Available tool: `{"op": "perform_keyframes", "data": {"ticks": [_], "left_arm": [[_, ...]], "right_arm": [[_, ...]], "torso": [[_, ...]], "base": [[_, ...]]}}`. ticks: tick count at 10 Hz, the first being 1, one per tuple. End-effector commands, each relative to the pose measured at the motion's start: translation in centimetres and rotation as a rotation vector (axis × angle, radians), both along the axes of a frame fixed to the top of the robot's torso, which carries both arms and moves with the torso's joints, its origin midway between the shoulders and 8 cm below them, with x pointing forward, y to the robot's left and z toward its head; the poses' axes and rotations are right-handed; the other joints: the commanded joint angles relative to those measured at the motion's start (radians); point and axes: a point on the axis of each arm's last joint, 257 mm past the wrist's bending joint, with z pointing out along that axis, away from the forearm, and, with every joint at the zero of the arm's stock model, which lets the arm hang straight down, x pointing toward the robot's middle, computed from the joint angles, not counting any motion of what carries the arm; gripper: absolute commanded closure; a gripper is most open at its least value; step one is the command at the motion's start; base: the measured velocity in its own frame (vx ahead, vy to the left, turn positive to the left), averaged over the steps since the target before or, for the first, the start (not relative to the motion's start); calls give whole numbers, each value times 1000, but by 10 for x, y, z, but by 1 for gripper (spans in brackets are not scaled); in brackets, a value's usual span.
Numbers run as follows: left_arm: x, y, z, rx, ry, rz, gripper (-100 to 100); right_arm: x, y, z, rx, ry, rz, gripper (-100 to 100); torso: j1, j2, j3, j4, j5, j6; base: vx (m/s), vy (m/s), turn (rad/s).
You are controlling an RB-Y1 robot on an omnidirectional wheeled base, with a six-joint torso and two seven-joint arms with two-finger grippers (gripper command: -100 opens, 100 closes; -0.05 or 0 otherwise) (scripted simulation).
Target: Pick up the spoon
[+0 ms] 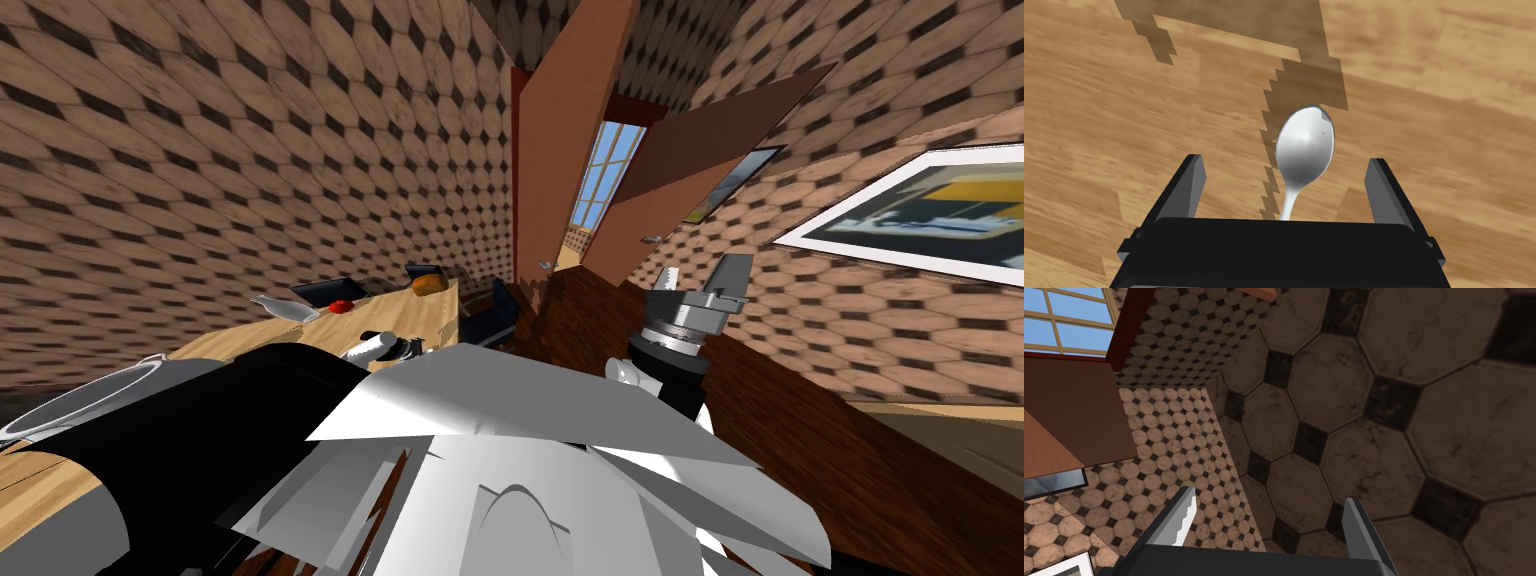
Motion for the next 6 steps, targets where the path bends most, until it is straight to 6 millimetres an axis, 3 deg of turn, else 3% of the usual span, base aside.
{"op": "perform_keyframes", "data": {"ticks": [1, 3, 4, 6], "left_arm": [[9, 5, 1, 7, -20, -1, -100], [32, 16, 12, 33, -80, -6, -100], [32, 20, 13, 44, -75, -18, -100], [4, 22, 3, 61, 24, -63, -100]], "right_arm": [[0, 0, 0, 0, 0, 0, 0], [0, 0, 0, 0, 0, 0, 0], [0, 0, 0, 0, 0, 0, 0], [0, 0, 0, 0, 0, 0, 0]], "torso": [[0, 0, 0, 0, 0, 0], [5, 0, 0, 0, 1, 0], [4, 0, 0, 0, 1, 0], [6, 0, 0, 0, 1, 1]], "base": [[7, -77, 20], [-5, -60, 102], [-8, -71, 20], [-3, -13, -173]]}}
